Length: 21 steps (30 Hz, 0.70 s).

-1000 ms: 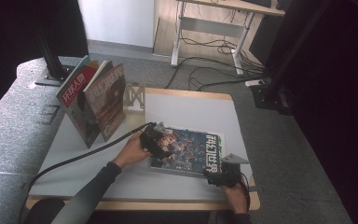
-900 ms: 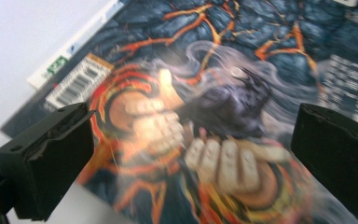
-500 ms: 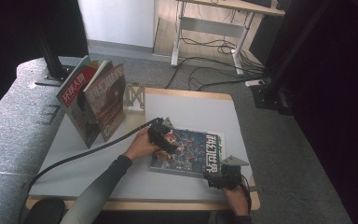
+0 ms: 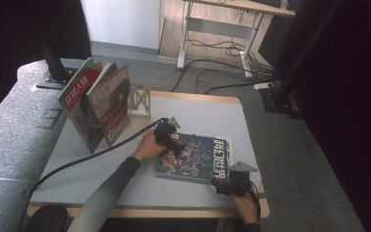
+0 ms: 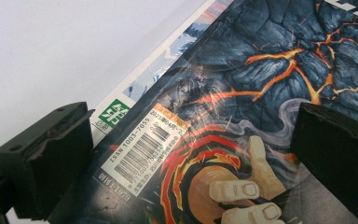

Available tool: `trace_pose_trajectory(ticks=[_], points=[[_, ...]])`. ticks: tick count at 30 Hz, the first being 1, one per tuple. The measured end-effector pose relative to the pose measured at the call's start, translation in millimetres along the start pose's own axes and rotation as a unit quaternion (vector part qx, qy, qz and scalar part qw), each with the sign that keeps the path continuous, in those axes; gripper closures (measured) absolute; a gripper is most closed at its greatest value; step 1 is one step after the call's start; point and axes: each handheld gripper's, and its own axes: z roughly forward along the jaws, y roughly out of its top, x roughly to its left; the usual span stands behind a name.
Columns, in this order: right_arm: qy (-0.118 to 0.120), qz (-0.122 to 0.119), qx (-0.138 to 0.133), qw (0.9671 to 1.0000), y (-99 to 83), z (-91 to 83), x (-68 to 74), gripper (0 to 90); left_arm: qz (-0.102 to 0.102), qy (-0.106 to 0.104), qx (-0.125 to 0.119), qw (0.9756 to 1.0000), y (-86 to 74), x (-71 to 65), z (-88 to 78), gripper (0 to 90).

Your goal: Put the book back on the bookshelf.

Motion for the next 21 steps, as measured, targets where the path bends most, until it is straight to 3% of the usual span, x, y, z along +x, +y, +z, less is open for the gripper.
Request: trace_pose_trajectory(ticks=[21], points=[[-0.029, 0.028, 0.001, 0.9992, -3.4, -4.1, -13.8, 0.0, -0.018, 0.012, 0.014, 0.9997, -15.4, -16.6, -16.6, 0.0]])
